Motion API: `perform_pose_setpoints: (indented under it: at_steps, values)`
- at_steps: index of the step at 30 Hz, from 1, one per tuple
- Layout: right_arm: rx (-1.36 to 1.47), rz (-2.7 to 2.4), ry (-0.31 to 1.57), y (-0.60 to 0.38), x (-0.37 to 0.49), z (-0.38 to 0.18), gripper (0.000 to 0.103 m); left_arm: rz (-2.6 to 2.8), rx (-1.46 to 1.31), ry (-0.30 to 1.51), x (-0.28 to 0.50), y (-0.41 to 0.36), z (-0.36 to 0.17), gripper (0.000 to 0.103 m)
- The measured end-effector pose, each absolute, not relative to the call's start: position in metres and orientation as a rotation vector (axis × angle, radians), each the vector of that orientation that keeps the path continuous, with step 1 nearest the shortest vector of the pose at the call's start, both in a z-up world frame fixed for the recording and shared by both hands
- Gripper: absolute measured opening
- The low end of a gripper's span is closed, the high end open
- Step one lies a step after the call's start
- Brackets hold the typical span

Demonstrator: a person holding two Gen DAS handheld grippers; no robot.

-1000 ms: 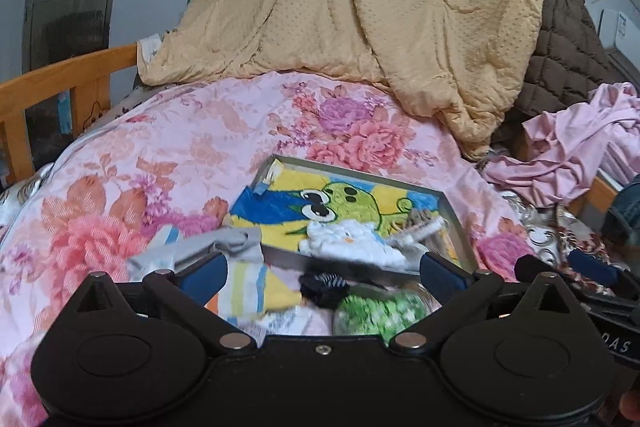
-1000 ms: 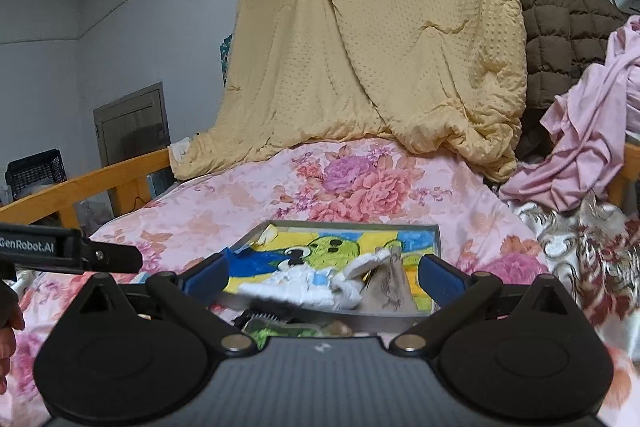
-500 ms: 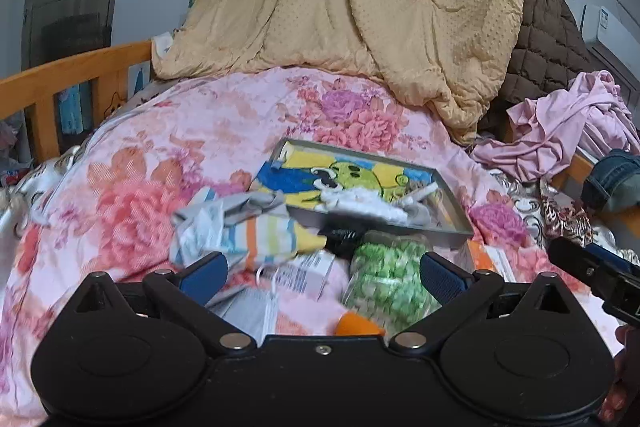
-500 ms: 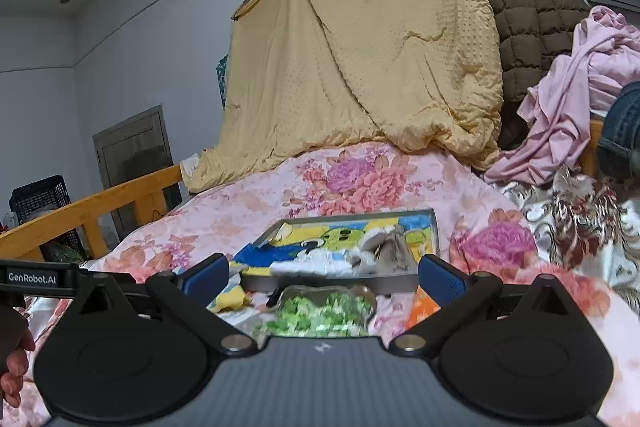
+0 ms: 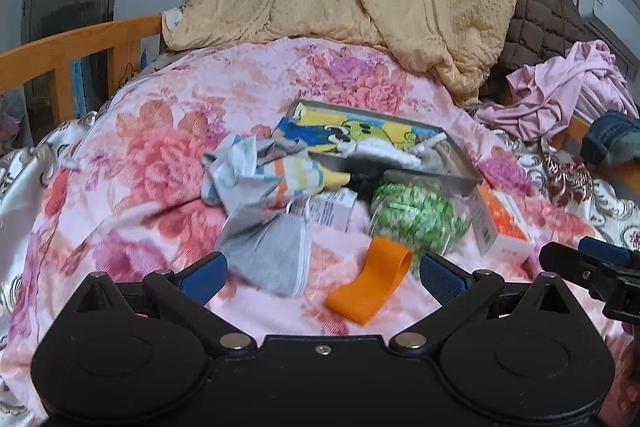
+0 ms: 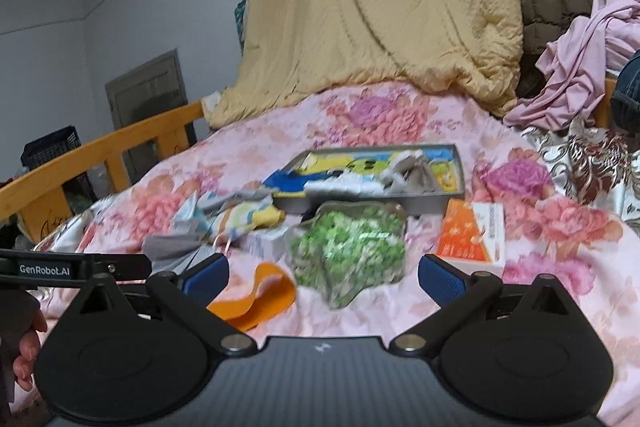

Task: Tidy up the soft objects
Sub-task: 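Move both tools back over the remaining items beside the tray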

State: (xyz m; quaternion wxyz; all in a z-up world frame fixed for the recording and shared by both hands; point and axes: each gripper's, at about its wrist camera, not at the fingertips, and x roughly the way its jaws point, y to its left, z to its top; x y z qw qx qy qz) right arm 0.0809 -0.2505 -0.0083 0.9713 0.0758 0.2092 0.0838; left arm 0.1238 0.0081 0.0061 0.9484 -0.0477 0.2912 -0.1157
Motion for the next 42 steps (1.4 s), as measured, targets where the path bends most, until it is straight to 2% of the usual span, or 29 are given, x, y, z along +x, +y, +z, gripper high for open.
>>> perform_pose_setpoints:
  at_steps: [14,42]
  values:
    - [0.099,0.195,0.469,-0.230,0.069,-0.017,0.103,-0.187,-0.102,0.623,0.106,0.026,-0.014,0.102]
    - [0.103,0.221,0.618,-0.217,0.099,-0.040,0.103,-0.213,-0.049,0.607,0.139,0.028,-0.032,0.102]
